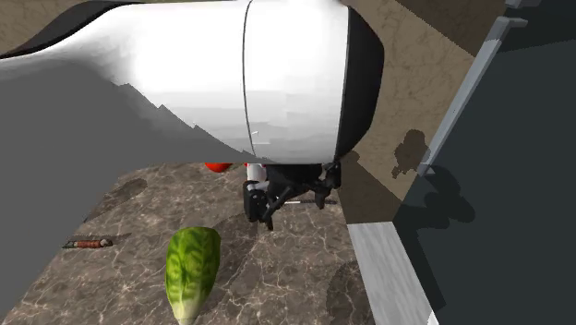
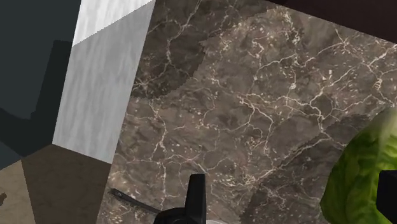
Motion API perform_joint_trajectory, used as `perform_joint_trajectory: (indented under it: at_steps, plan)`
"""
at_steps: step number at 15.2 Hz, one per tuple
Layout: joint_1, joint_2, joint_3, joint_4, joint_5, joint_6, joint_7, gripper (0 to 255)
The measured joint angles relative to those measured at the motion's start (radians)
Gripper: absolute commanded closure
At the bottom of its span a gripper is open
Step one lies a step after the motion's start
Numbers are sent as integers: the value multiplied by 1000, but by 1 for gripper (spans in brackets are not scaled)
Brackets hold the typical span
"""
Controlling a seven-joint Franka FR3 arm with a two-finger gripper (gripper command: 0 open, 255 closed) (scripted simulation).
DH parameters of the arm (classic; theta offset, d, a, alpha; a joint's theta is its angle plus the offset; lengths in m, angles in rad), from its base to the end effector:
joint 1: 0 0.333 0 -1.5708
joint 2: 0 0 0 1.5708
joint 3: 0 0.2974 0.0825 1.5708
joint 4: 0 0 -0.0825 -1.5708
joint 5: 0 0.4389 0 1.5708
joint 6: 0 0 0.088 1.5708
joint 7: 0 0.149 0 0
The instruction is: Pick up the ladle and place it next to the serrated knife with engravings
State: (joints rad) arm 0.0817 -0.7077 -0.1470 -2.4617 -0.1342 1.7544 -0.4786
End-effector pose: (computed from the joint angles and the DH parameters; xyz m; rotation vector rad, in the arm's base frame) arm 0.4038 -0.0421 0.4615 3.0205 0.7284 -0.0199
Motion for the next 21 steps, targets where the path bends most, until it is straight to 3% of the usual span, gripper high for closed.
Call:
perform_joint_trajectory:
  at_steps: [7,12,17,21]
  plan:
    - [56,181,-136,-33,-53,253,-290,0]
    - [111,360,-226,-5,-38,430,-512,0]
    - [171,554,-295,41,43,591,-759,0]
    - [199,728,-314,124,166,677,-985,0]
